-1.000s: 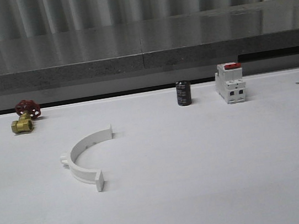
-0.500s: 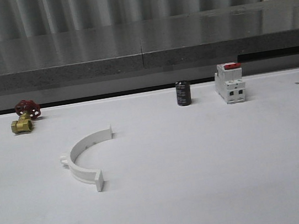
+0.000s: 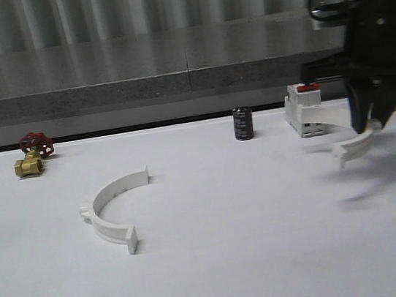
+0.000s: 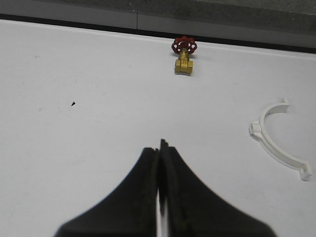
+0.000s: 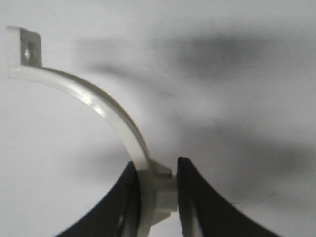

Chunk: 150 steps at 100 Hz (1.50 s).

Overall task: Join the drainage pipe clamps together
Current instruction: 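Carry the clamp half toward the placed half with the right gripper, then press the held half against the placed half to close the ring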

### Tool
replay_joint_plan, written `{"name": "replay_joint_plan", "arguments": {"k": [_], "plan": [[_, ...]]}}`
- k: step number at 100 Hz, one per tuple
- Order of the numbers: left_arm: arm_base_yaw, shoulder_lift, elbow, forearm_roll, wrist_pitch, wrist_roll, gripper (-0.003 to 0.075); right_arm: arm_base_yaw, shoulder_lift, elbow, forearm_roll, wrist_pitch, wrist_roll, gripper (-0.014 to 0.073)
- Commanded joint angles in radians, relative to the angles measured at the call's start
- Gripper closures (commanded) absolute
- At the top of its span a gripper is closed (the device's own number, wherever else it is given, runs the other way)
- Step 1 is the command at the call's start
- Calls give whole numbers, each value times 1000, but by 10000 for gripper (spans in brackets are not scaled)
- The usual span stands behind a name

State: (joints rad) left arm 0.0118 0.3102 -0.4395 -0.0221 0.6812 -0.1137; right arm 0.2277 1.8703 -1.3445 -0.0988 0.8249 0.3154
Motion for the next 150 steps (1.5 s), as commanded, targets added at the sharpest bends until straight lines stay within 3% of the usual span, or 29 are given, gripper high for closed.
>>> {"name": "replay_joint_plan", "arguments": {"k": [1,28,54,83,150], "plan": [[-1,7,-26,-6,-72,0,741,89,-57,-52,-84,-5,126,482],[-1,7,-26,-6,-72,0,741,289,11,-126,-188,-34,388,482],[-1,7,-26,-6,-72,0,741,393,146,-265,-188,-12,456,482],[-1,7,-26,-6,-72,0,741,443,232,-382,-196,51,474,482],[-1,7,-26,-6,-72,0,741,477,258,-383,-214,47,560,482]]}}
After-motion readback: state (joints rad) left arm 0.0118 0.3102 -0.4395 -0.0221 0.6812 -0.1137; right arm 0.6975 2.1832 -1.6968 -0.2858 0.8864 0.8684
